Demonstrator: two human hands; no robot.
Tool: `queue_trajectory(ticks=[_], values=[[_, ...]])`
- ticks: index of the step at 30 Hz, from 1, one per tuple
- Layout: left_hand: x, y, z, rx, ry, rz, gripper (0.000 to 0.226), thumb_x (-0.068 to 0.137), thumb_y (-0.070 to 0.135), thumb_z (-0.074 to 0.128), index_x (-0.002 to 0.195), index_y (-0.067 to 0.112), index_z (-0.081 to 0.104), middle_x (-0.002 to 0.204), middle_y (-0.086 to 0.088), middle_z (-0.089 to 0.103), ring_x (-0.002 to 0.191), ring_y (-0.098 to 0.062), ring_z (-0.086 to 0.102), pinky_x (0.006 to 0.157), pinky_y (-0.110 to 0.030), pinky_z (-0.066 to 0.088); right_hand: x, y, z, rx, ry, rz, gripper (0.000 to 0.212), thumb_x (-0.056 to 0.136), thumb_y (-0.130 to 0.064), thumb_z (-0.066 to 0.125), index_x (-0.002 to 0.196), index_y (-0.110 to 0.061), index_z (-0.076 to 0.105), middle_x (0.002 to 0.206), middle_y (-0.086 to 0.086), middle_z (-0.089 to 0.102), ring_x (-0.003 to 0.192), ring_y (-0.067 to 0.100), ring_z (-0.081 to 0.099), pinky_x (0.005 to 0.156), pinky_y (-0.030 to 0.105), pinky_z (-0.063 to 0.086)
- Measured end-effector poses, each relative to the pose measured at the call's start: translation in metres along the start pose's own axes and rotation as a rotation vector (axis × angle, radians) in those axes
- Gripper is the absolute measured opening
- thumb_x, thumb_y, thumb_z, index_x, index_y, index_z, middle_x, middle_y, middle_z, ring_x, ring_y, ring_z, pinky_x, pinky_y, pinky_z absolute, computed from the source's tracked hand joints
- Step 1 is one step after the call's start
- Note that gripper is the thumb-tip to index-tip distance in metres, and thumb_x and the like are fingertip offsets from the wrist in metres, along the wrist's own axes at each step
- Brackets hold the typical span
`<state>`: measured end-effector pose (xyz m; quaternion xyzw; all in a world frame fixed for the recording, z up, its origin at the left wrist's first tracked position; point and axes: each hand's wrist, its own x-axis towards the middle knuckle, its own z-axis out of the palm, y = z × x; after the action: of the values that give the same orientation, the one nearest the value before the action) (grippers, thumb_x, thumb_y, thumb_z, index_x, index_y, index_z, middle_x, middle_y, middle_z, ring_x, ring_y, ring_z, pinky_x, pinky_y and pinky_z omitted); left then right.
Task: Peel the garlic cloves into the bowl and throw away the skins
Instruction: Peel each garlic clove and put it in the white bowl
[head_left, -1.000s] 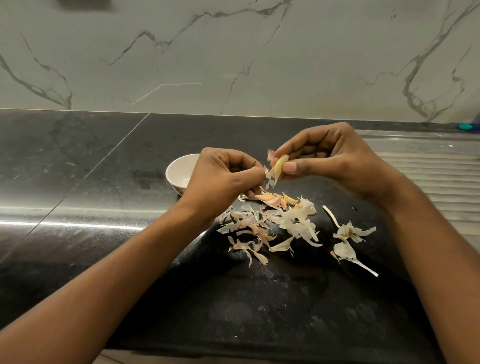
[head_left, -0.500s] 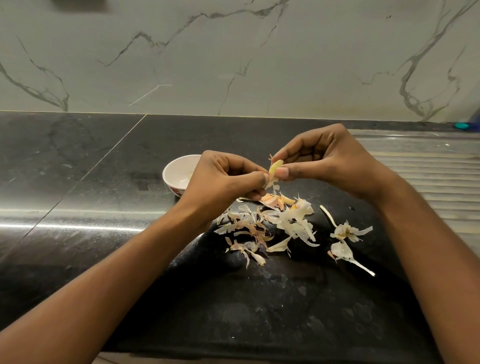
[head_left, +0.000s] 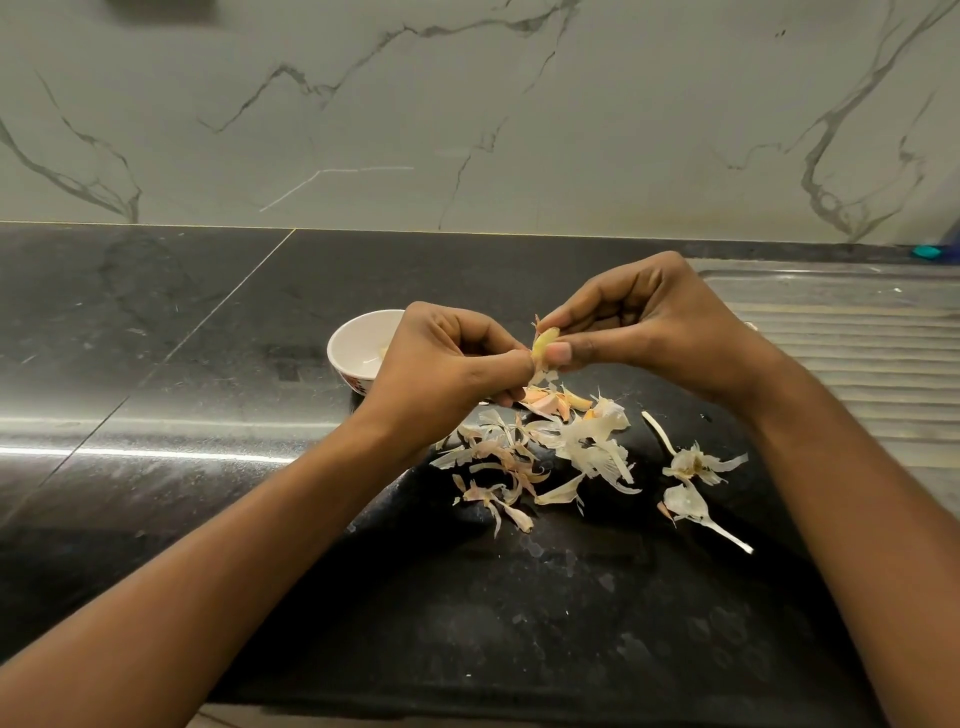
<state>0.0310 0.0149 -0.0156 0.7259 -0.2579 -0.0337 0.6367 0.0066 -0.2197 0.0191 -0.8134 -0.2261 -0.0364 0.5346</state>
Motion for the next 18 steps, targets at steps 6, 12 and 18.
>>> queue_trajectory(ticks=[6,12,18], values=[[0.0013,0.0023,-0.0011,-0.061,0.030,-0.031,0.008,0.089,-0.006,0.073,0.084,-0.002,0.079,0.075,-0.022,0.074,0.064,-0.025,0.068,0.062,-0.026,0.059,0.0002,-0.0002,-0.0013,0.040,0.002,-0.012,0.026,0.084,0.001,0.083,0.110,0.003,0.077,0.106,0.011,0.082,0.099,0.030,0.080,0.089,0.034,0.066],[0.0023,0.0031,-0.0018,-0.085,0.037,-0.060,0.011,0.091,-0.007,0.071,0.085,0.000,0.078,0.076,-0.020,0.074,0.065,-0.023,0.069,0.062,-0.025,0.060,0.0006,0.0011,-0.0014,0.083,-0.014,-0.029,0.027,0.082,0.001,0.082,0.108,0.001,0.075,0.110,0.013,0.081,0.104,0.032,0.079,0.093,0.034,0.064],[0.0024,0.0045,-0.0018,-0.105,0.043,-0.086,0.012,0.091,-0.007,0.069,0.084,-0.002,0.077,0.078,-0.022,0.074,0.065,-0.023,0.069,0.060,-0.023,0.058,0.0003,0.0029,-0.0020,0.128,-0.023,-0.035,0.027,0.080,0.001,0.082,0.106,0.000,0.074,0.111,0.016,0.081,0.105,0.034,0.079,0.095,0.036,0.064]])
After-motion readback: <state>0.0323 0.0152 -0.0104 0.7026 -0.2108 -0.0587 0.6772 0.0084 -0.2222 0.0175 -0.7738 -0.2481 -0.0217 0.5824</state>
